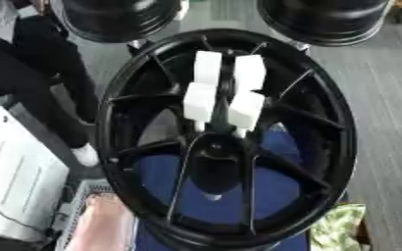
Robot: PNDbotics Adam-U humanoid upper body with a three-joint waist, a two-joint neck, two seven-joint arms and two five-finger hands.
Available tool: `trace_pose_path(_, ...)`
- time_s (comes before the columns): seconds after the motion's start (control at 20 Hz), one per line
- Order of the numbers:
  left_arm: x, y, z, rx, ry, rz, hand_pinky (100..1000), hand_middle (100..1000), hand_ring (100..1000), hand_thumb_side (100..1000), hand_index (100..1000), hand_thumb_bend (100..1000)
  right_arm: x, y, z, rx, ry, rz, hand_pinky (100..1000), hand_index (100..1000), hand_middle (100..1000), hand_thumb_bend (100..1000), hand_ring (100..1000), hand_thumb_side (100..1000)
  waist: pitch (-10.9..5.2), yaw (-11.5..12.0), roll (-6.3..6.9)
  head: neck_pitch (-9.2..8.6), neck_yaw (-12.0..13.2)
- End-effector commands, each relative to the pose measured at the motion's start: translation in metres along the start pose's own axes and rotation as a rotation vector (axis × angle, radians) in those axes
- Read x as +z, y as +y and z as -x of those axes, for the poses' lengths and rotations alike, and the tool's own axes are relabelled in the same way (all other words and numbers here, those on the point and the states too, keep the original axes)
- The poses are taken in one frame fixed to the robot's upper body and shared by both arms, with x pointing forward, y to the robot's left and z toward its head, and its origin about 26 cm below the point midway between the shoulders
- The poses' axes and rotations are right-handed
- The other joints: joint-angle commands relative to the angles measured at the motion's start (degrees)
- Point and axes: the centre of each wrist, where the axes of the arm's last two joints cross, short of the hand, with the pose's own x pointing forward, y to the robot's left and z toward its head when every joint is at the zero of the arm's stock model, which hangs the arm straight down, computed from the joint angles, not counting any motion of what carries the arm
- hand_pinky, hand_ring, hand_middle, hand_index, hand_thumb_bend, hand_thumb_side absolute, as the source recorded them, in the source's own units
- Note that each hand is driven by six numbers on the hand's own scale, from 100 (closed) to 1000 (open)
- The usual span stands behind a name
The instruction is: Pull the pin out of the wheel hub.
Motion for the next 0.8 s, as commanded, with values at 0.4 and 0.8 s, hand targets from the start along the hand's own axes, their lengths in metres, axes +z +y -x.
trace_pose_path(0.4, -0.005, 0.002, -0.008, -0.022, -0.038, 0.043, 653, 751, 847, 775, 784, 445, -0.052, -0.025, -0.024, 0.504, 0.212, -0.582, 901, 915, 867, 100, 884, 393, -0.97, 0.10, -0.54, 0.30, -0.65)
trace_pose_path(0.8, -0.005, 0.003, -0.008, -0.036, -0.037, 0.058, 652, 747, 846, 775, 782, 446, -0.111, -0.008, 0.000, 0.720, 0.260, -0.847, 904, 930, 888, 100, 926, 576, -1.41, -0.56, -1.22, 0.30, -0.28)
